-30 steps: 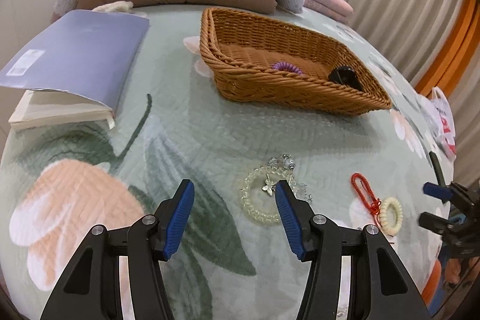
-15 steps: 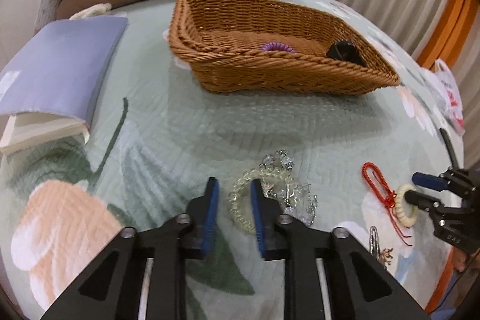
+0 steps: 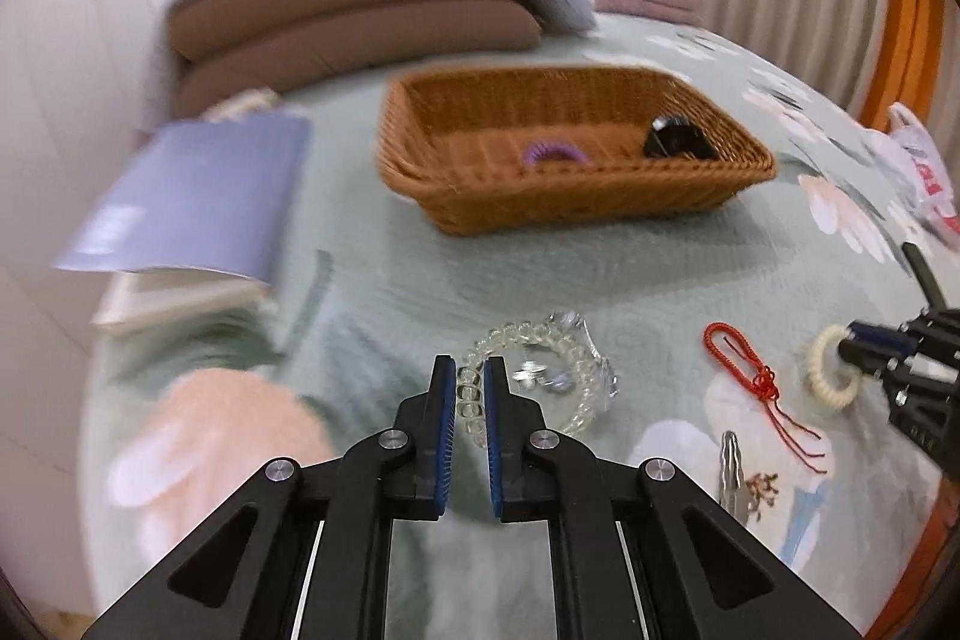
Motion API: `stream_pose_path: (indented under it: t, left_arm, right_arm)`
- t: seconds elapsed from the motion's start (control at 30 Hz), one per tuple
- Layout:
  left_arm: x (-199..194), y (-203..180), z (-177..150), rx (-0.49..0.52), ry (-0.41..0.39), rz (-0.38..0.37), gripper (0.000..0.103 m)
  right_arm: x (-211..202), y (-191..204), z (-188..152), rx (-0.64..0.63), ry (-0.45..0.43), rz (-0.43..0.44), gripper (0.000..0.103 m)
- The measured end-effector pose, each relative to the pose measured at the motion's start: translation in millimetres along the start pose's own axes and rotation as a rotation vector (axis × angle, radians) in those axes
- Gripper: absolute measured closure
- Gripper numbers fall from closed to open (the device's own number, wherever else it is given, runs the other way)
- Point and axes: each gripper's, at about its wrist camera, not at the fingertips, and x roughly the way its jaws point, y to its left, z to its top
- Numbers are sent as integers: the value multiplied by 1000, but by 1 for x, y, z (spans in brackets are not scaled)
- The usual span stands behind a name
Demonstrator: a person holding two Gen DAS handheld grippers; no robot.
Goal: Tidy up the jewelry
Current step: 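Grasp the pearl bracelet with left tool while right tool grasps the cream bead bracelet, then lower both bracelets into the wicker basket and open both tools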
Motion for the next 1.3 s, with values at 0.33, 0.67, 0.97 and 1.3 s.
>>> stream_pose_path:
  t: [0.33,0.67,0.97,1.3]
  left_arm:
    - [-73,5,22,-28,-138,-66,94]
    - [-21,-18,104,-39,-140,-120,94]
    - [84,-7,136,-135,-11,-121,94]
    - [127,-13,128,-118,46,-133,93]
  right_arm:
    - [-44,-10,24,42,-109,55,92]
    - [-33,-33,148,138,-152,217,92]
    - [55,-23,227,198,-45,231,92]
    - [108,-8,236,203,24,244,91]
